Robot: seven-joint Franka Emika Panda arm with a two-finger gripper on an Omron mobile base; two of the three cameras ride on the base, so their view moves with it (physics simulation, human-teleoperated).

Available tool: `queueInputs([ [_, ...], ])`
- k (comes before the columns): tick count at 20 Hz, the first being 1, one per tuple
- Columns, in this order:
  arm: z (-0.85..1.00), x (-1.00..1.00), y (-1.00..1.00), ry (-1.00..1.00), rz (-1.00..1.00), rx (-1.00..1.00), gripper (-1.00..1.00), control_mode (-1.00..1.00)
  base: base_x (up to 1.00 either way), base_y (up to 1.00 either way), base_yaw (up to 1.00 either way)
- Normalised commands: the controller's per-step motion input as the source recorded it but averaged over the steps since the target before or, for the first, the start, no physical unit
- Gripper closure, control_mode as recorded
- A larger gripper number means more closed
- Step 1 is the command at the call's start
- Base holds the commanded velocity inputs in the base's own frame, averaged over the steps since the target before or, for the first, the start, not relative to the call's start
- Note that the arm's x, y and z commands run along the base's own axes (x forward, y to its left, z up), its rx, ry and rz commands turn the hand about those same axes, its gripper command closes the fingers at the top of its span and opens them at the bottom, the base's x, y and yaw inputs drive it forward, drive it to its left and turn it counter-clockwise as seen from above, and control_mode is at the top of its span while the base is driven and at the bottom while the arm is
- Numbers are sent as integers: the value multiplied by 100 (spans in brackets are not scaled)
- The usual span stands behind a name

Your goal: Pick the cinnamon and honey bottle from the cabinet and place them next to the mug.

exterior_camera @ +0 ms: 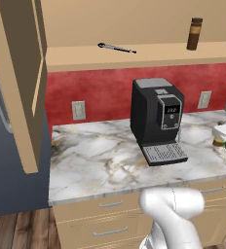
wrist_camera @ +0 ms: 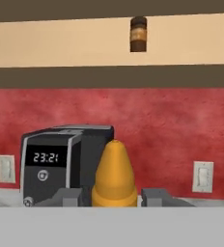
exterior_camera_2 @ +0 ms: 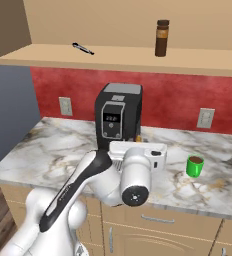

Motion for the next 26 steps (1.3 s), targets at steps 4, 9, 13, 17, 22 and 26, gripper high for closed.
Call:
queueInputs([
  [4, -28, 48, -18, 0, 0, -4, 100, -100, 0, 0, 0],
  [9, -36, 35, -39, -1, 0, -3, 100, -100, 0, 0, 0],
  [13, -35, 25, -41, -3, 0, -1, 100, -100, 0, 0, 0],
  [17, -26, 25, -32, -3, 0, -1, 100, -100, 0, 0, 0],
  [22, -3, 18, -8, -2, 0, 0, 100, -100, 0, 0, 0],
  [26, -1, 13, 0, -1, 0, 0, 100, -100, 0, 0, 0],
])
